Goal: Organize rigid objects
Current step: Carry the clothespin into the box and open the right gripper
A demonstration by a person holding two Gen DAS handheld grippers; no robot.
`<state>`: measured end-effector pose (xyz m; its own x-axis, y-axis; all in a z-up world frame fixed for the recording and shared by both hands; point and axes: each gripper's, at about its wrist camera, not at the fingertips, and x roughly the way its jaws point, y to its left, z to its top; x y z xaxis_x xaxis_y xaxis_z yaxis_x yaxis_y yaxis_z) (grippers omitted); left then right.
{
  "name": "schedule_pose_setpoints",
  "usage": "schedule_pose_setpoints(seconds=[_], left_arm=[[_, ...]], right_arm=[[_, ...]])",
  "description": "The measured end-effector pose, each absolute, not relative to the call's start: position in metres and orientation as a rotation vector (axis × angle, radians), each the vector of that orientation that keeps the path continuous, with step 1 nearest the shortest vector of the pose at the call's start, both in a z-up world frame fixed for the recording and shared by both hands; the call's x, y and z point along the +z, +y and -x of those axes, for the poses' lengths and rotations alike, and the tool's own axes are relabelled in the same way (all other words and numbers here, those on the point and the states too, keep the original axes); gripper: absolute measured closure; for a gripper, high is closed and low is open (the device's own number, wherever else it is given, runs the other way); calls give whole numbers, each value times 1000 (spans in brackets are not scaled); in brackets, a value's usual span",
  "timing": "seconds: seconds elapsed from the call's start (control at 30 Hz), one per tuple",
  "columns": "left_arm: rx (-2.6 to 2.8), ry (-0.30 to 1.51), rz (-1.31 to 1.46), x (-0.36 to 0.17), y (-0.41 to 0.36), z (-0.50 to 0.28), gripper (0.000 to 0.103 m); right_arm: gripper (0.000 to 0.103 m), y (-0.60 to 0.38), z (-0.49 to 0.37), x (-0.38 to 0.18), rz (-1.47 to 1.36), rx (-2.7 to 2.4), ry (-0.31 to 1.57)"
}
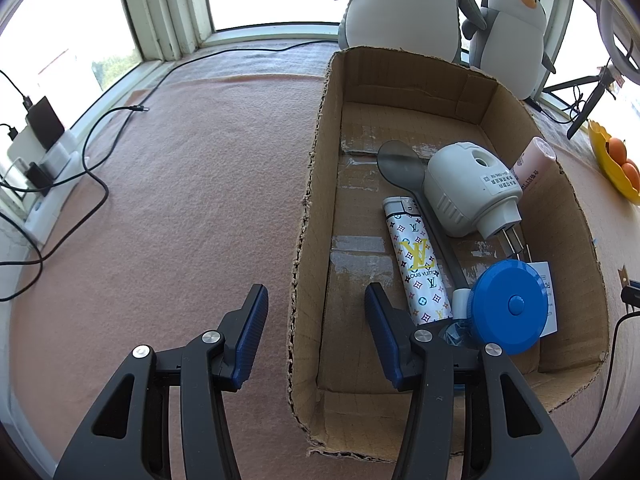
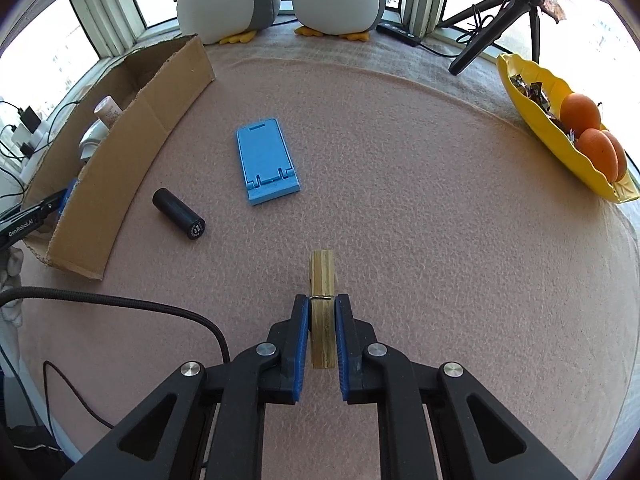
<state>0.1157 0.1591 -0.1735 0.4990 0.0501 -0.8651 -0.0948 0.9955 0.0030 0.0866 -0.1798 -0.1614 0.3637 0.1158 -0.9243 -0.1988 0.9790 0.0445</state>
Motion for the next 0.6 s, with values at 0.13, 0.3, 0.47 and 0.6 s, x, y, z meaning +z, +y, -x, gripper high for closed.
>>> schedule_pose_setpoints(seconds=[0.13, 0.3, 0.47, 0.6], left_arm=[[88, 1045, 49, -174, 159, -116, 52], [88, 1044, 51, -174, 159, -115, 52], [87, 1043, 54, -173, 158, -115, 52], [86, 1043, 57, -173, 158, -115, 52]], right_arm=[[91, -171, -94, -142, 71, 214, 1133], [91, -147, -108, -120, 96, 246, 1071], [92, -116, -111, -102, 116, 314, 1030], [91, -87, -112, -95, 142, 373, 1012]])
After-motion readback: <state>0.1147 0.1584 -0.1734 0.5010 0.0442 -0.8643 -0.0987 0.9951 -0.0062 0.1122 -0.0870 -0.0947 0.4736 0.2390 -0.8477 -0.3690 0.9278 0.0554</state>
